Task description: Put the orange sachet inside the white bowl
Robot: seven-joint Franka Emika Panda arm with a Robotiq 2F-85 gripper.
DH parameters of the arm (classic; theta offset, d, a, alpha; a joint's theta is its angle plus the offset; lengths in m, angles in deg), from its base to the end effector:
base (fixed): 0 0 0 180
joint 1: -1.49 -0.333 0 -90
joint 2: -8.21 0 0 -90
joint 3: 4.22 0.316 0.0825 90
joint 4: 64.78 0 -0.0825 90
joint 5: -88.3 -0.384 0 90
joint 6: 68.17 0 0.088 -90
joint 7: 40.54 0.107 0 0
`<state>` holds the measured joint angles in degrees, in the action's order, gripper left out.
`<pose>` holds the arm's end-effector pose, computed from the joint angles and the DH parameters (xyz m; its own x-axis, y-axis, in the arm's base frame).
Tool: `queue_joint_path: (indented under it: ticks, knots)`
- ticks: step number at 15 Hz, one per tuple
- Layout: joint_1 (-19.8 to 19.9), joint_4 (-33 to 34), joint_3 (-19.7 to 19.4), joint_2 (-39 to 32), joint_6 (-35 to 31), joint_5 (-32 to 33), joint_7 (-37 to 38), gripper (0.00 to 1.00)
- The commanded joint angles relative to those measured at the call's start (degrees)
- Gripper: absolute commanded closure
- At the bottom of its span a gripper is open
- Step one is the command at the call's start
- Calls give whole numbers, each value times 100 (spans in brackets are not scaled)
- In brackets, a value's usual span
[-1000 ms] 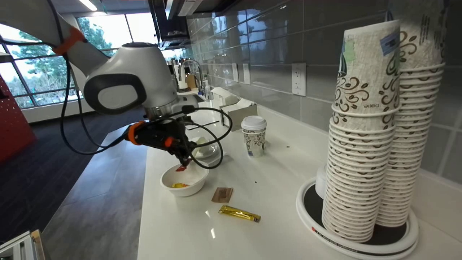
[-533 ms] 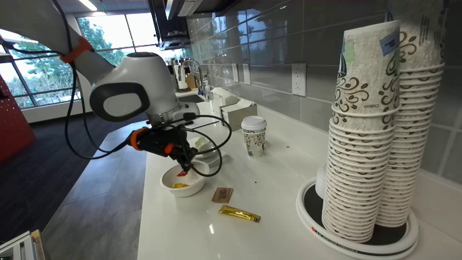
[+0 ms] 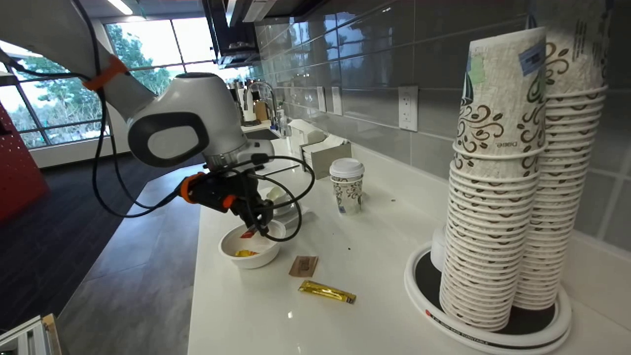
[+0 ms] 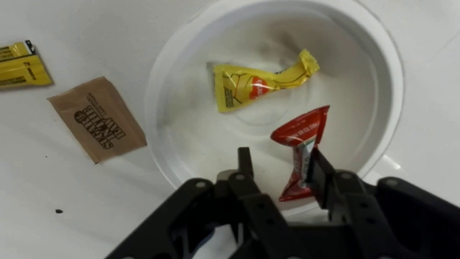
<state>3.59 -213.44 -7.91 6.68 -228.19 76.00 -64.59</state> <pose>0.4541 -0.0560 0.2636 0.9749 0.1180 0.1890 0.1258 -0.9916 -0.0298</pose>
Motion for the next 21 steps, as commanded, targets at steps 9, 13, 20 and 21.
queue_joint_path:
  ticks: [9,13,20,21]
  knots:
    - [238,66,-66,969,1183,1070,1847,0]
    - [265,111,-42,963,1259,1221,2100,0]
    - [808,50,204,2371,2610,3004,4023,0]
    - [860,61,222,2566,2843,2980,4125,0]
